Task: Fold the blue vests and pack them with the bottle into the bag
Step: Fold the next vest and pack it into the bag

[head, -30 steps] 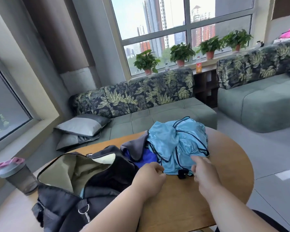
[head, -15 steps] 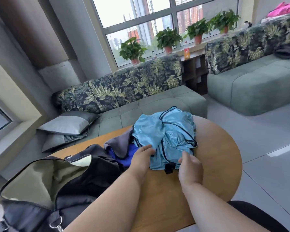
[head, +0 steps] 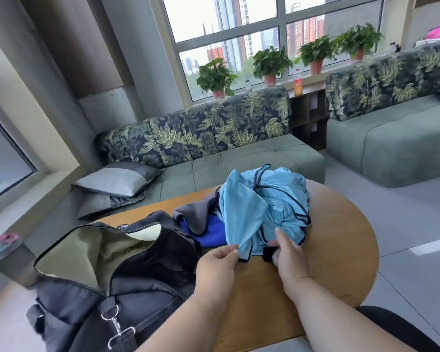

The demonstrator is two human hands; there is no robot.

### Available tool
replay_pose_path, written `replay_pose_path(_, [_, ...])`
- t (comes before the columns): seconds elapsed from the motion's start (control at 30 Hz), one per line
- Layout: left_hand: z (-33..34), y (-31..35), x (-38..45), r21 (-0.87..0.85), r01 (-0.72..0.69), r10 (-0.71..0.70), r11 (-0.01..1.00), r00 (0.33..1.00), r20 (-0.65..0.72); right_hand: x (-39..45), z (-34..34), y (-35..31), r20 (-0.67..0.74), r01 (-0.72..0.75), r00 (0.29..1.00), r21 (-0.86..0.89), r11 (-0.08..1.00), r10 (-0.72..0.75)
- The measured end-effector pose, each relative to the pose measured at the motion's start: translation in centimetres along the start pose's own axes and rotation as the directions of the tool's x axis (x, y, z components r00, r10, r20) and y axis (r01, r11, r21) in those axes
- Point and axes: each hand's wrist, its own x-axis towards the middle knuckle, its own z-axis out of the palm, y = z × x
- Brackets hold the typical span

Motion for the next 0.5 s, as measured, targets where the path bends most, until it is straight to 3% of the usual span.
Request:
replay_pose_path(0.27, [-4.8, -1.9, -5.1, 0.036, 0.041, -0.042, 0.999, 0.999, 0.031, -2.2, 1.2, -0.3, 0.318, -0.021, 0.947, -0.083, 0.996, 0.046])
replay_pose_path(0.5, [-6.2, -2.1, -7.5, 0.018, 0.131, -0.132, 0.991, 0.989, 0.070, -4.6, 1.7, 0.3, 0.380, -0.081, 0.919, -0.085, 0.993, 0.107])
